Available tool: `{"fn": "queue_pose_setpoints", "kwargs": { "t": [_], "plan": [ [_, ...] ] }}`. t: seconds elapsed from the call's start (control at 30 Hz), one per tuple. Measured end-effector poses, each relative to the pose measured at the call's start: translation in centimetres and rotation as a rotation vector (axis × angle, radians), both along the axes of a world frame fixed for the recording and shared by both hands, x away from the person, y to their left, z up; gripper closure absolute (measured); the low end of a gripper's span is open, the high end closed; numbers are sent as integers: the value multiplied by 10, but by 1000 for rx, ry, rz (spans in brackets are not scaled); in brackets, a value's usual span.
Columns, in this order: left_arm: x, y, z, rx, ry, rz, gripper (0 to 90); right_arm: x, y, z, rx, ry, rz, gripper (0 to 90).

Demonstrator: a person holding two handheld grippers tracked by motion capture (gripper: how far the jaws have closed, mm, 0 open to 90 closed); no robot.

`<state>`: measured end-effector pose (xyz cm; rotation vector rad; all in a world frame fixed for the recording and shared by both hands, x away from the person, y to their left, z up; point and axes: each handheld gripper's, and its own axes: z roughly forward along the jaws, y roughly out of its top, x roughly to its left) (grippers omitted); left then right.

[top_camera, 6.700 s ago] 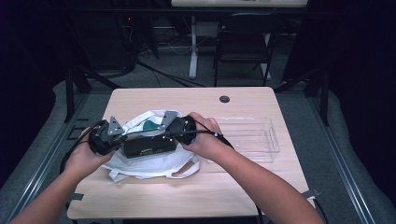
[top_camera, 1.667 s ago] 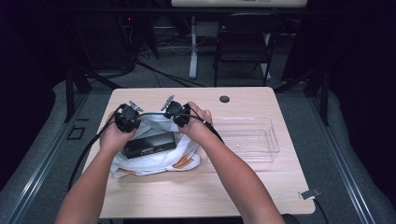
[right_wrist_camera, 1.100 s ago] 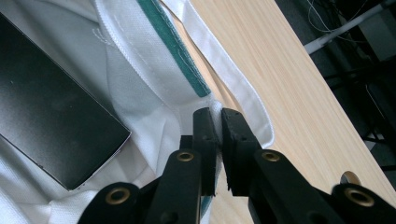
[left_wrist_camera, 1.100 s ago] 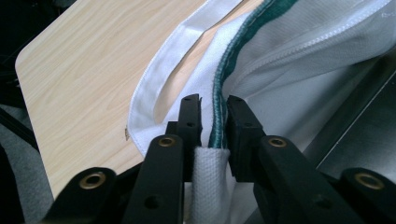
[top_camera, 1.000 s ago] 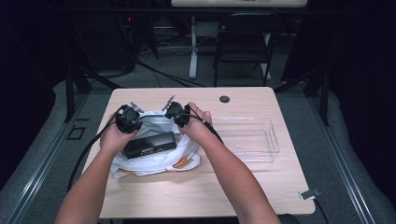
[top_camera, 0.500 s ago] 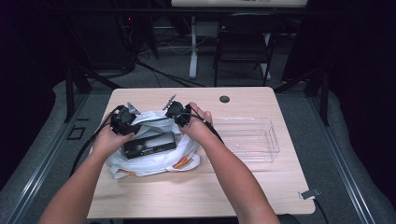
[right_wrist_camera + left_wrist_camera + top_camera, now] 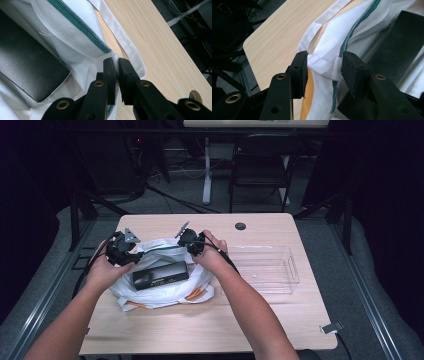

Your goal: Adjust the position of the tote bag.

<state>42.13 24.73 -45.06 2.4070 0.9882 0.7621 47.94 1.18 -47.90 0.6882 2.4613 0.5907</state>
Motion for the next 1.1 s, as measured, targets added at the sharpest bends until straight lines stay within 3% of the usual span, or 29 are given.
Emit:
{"fn": "queue_pose_setpoints", "kwargs": {
  "t": [0.17, 0.4, 0.57, 1.1],
  "plan": [
    [-9, 5, 1, -13, -2, -15, 573, -1, 0, 0, 1, 2, -2, 846],
    [-20, 18, -10, -26, 21, -8, 606, -1, 0, -1, -2, -1, -3, 846],
    [-25, 24, -15, -7, 27, 1, 651, -1, 0, -2, 1, -4, -5, 846],
    [-18, 27, -25, 6, 43, 32, 804, -1, -1, -2, 1, -7, -3, 847]
  ]
}}
